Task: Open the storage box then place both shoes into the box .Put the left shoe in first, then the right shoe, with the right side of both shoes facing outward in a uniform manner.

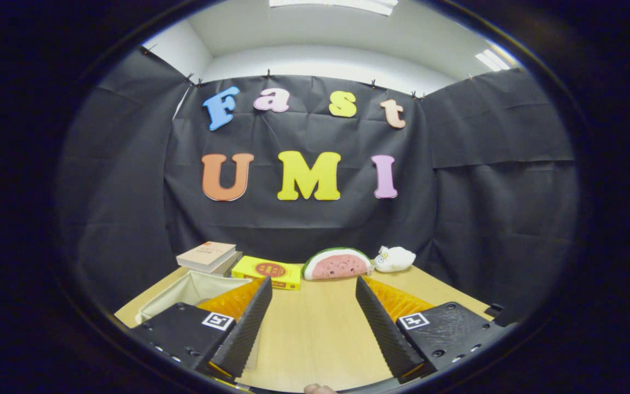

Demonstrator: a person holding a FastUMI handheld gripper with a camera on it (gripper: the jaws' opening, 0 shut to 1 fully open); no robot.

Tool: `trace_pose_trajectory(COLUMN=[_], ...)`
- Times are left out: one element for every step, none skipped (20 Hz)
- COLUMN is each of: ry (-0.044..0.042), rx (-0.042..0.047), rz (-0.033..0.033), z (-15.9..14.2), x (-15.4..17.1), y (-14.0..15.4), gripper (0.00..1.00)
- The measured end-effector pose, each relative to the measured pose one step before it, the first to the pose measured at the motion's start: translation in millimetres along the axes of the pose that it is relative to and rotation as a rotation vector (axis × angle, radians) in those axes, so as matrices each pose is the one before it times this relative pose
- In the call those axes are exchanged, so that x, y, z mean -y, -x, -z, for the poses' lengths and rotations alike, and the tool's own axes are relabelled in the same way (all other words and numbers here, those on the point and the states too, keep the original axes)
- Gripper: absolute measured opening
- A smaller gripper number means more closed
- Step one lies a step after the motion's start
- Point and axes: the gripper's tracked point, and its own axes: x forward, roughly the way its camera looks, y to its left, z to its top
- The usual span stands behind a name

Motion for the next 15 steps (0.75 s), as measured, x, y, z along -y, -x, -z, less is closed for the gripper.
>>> trace_pose_trajectory(ry=[-0.00504,0.00232,0.00031,0.00006,-0.00151,0.00286,0.00274,0.00433,-0.00029,-0.0014,-0.00146,0.00326,-0.00062,-0.00275,-0.00478], rx=[0.00224,0.00396,-0.00406,-0.00375,-0.00497,-0.00327,-0.00298,-0.00076,-0.00548,-0.00463,-0.00673,-0.00143,-0.00393,0.00083,0.0045], rz=[-0.00419,0.00686,-0.0017,-0.00296,-0.00624,0.00404,0.00802,0.00848,0.00808,0.00196,0.00191,0.00284,0.00442,0.00054,-0.0045], z=[0.94,1.24,4.26,3.41,4.36,3.58,5.17,3.35,4.57,3.75,3.32,1.99,1.92,-0.57,-0.59], x=[3.75,4.23,4.41,2.59,1.89,4.45,6.87,5.94,4.99,3.49,2.74,3.22,3.47,2.36,0.79], y=[0.9,1.03,-0.86,1.77,1.33,0.95,-1.8,-1.58,-1.54,0.61,-2.41,-0.54,-1.01,-0.16,0.08], gripper=[0.94,0.94,0.94,0.94,0.94,0.94,0.94,0.94,0.94,0.94,0.94,0.94,0.94,0.94,0.94])
